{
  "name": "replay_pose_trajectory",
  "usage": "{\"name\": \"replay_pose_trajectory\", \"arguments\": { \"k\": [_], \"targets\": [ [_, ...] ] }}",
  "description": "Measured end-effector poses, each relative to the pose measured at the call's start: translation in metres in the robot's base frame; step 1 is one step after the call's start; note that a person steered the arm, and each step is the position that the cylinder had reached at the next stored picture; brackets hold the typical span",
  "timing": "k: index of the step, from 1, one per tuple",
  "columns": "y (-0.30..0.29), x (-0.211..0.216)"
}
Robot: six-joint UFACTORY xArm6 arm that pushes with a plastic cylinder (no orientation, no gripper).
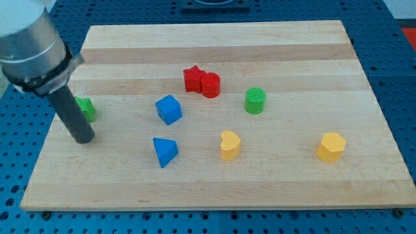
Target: Place the green star at the top left of the board
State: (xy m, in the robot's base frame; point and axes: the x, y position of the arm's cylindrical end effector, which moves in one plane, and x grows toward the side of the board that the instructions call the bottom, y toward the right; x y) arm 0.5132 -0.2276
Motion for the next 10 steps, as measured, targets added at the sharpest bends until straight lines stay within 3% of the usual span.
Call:
{"name": "replay_pose_trajectory", "arguments": {
  "k": [1,2,3,5,6,7,8,9,10],
  "targets": [
    [-0.028,-0.016],
    [-0.026,-0.067],
    [-0.014,-0.121],
    [0.042,-0.169],
    [0.016,-0.198],
    [0.023,-0.15],
    [-0.029,-0.156],
    [-0.018,-0.196],
    [-0.004,-0.209]
  ]
}}
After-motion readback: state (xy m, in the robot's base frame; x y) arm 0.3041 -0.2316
